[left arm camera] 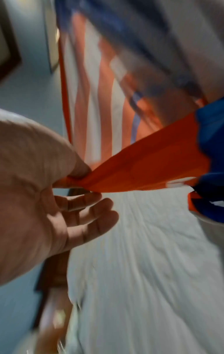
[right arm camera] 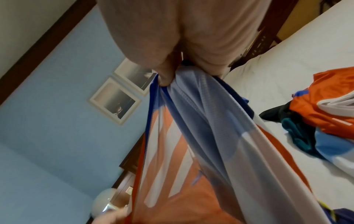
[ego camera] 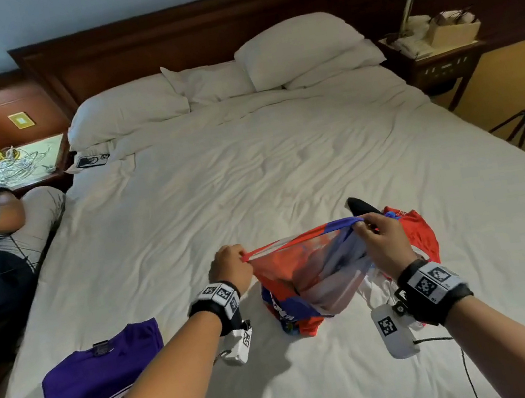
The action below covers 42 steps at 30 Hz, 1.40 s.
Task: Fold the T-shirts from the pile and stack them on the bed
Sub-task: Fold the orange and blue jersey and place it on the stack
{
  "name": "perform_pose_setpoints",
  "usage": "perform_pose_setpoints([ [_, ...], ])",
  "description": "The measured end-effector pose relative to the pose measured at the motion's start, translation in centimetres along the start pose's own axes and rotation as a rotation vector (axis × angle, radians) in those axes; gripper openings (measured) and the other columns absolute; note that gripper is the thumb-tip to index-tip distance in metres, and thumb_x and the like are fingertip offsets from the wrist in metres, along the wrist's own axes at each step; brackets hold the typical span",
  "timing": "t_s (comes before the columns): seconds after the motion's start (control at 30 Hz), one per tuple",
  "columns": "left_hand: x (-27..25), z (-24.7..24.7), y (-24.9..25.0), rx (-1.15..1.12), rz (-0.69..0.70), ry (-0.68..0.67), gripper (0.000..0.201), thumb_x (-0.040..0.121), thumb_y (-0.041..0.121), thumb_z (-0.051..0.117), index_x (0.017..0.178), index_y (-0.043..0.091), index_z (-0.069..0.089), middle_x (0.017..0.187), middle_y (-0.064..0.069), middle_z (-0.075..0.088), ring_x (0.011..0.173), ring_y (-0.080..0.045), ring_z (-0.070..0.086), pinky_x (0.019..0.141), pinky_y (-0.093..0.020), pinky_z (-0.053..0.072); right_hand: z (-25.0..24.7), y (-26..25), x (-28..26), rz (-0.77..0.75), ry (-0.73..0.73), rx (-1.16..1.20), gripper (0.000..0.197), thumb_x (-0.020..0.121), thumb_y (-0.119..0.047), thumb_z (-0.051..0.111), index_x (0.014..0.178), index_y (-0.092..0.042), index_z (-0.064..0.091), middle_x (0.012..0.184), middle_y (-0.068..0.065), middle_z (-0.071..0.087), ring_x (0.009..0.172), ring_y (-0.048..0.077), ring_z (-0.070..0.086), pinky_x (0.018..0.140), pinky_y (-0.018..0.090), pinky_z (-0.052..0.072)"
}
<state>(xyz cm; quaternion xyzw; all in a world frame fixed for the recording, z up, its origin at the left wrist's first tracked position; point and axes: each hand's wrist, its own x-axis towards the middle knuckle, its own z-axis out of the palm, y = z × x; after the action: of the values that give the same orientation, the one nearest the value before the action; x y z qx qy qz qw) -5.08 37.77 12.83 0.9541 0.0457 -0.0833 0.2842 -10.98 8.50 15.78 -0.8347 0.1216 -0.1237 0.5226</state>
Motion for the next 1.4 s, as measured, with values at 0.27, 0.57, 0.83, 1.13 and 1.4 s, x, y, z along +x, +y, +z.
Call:
perform_pose_setpoints([
  [0.27, 1.6, -1.3, -2.9, -0.488, -0.184, 0.131, 0.032, 0.08, -0.005, 0.059, 0.079, 0.021, 0.075, 0.085, -0.006, 0.076, 0.09, -0.03, 0.071, 0.082, -0.034, 0.057, -2.1, 0.8, -0.7, 0.112, 0.064, -0.172, 0.02, 0.095, -0.003, 0.065, 0.113, -0.009, 0.07, 0.089, 0.0, 0.063, 0.089, 0.024, 0.062, 0.067, 0.009, 0.033],
  [0.57, -3.1, -2.0, 6.4, -0.334, 0.334, -0.4, 0.009, 0.088, 0.011, 0.071, 0.089, 0.014, 0.079, 0.078, -0.005, 0.076, 0.073, -0.019, 0.073, 0.071, -0.031, 0.061, 5.4, -0.7, -3.4, -0.09, -0.603, -0.239, 0.017, 0.094, -0.011, 0.065, 0.105, -0.023, 0.07, 0.085, -0.007, 0.067, 0.077, 0.005, 0.061, 0.074, 0.019, 0.047],
  [0.83, 1.2, -5.0, 2.2, 0.117, 0.18, -0.226, 0.018, 0.09, 0.01, 0.057, 0.082, 0.016, 0.073, 0.085, -0.01, 0.073, 0.079, -0.029, 0.07, 0.077, -0.038, 0.06, 3.1, 2.0, 0.0, -0.012, -0.54, -0.551, 0.041, 0.091, -0.008, 0.062, 0.132, -0.007, 0.065, 0.129, 0.013, 0.067, 0.125, 0.028, 0.059, 0.105, 0.031, 0.044],
  [1.13, 5.2, -3.2, -4.3, -0.734, -0.348, 0.065, 0.016, 0.093, 0.006, 0.059, 0.077, 0.007, 0.061, 0.084, -0.024, 0.068, 0.075, -0.035, 0.068, 0.075, -0.052, 0.062, 0.5, 5.8, 5.6, 0.264, -0.067, -0.336, 0.016, 0.08, -0.009, 0.07, 0.066, -0.015, 0.072, 0.069, 0.007, 0.071, 0.067, 0.027, 0.068, 0.064, 0.034, 0.057],
  [1.4, 13.0, -9.5, 6.7, -1.272, -0.075, 0.211, 0.009, 0.101, 0.004, 0.052, 0.094, 0.007, 0.057, 0.089, -0.019, 0.068, 0.081, -0.032, 0.07, 0.078, -0.05, 0.062, 3.1, -4.3, 16.7, 0.116, 0.254, 0.273, 0.028, 0.087, 0.002, 0.062, 0.1, -0.015, 0.08, 0.09, 0.0, 0.074, 0.086, 0.024, 0.072, 0.083, 0.048, 0.062],
])
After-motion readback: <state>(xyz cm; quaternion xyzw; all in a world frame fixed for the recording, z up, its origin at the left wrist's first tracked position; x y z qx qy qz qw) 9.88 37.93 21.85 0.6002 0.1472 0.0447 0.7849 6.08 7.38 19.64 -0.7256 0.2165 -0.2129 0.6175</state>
